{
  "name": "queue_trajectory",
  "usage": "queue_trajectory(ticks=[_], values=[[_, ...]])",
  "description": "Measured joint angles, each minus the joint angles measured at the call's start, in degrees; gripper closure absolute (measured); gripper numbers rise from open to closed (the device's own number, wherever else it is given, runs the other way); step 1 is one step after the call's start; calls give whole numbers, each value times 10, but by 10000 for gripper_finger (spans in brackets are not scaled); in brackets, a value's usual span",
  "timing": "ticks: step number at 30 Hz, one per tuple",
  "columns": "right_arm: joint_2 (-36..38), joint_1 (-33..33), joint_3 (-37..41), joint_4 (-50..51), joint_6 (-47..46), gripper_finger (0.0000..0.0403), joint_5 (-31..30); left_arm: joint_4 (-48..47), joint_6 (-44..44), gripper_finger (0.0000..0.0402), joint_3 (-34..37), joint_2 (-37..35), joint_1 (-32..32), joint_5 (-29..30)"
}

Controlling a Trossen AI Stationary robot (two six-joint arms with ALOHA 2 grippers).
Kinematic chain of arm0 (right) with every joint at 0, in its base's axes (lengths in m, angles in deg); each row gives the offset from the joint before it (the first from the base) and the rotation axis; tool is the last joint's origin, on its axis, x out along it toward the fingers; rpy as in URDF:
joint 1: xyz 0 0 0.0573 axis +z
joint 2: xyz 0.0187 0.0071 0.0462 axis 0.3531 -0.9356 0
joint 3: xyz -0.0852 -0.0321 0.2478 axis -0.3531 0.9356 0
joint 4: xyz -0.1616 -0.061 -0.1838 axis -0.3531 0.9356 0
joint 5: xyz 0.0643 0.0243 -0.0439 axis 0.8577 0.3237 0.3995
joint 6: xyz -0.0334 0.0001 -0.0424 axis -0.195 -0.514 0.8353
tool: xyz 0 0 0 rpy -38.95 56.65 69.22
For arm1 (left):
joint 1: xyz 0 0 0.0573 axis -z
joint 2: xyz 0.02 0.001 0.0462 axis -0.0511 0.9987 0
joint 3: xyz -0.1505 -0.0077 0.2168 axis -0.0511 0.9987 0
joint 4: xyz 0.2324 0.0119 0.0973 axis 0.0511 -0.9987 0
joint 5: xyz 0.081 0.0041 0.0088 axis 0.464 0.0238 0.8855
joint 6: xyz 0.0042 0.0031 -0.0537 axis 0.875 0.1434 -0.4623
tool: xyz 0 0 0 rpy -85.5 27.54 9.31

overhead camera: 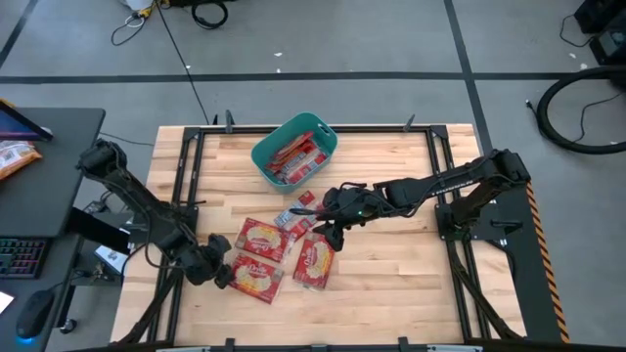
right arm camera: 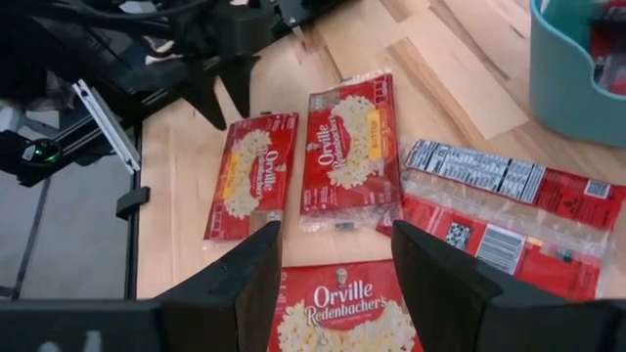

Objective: Sort popcorn bags into baskets
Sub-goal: Move the popcorn bag to the middle left of the table, then put the red popcorn bag into the blue bin

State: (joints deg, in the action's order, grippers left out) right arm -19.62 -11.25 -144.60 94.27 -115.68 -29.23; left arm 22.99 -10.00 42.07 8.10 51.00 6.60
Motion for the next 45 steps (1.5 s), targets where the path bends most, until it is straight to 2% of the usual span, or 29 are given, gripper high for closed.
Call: queue_trajectory(ticks=[14, 20, 26, 34, 40, 45], values=[[0, 5, 0, -12, 4, 204, 0, -25, 95, 196, 1, 0, -101, -5], [0, 8, 0, -12, 5, 204, 0, -27, 186, 196, -6, 0, -148, -48], [-4, 19, 0, -11, 8, 204, 0, -36, 297, 196, -44, 0, -180, -49], [-5, 22, 0, 0, 15, 204, -11, -152, 416, 196, -94, 0, -240, -48], [-5, 22, 0, 2, 20, 204, -15, -142, 562, 196, -99, 0, -273, -47], [-5, 22, 0, 3, 20, 204, -15, -163, 562, 184, -99, 1, -306, -41]])
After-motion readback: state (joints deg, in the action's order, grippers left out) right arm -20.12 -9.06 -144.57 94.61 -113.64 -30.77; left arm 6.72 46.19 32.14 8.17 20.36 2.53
